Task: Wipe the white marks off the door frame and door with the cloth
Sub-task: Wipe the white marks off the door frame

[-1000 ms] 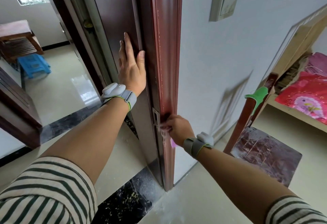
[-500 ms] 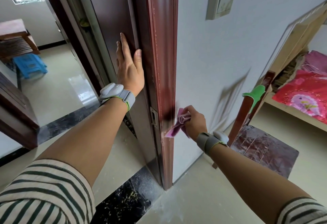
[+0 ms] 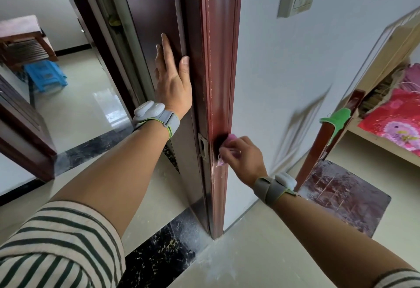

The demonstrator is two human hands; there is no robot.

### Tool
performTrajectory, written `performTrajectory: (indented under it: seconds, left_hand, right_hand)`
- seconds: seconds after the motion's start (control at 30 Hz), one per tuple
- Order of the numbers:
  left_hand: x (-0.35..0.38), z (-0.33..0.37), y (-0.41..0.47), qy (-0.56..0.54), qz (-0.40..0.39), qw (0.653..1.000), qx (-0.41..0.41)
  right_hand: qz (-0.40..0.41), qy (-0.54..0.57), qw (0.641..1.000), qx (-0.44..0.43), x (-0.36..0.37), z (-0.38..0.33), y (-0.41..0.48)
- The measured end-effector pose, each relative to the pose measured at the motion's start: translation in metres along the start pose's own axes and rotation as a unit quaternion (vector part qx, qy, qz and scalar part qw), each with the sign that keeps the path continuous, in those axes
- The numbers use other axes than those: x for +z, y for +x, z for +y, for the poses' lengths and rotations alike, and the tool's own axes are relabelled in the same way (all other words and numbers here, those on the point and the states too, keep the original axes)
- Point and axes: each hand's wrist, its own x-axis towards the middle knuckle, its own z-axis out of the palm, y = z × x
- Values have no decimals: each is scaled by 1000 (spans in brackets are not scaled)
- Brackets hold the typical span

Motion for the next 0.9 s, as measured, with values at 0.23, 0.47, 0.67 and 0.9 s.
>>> performTrajectory:
  seconds: [0.23, 0.47, 0.67, 0.9]
  left_hand:
    - [-1, 1, 0, 6, -1, 1000, 7]
    - [-2, 2, -1, 4, -4, 1000, 7]
    - [0, 4, -1, 0, 4, 1000, -3]
    - [-4, 4, 0, 16, -9, 1000, -7]
  right_hand:
    - [85, 16, 988, -125, 21, -27, 15]
    - [-90, -134, 987, -7, 22, 25, -10]
    - [44, -13, 994, -95, 31, -9, -2]
    - [-196, -180, 962, 65, 54, 39, -16]
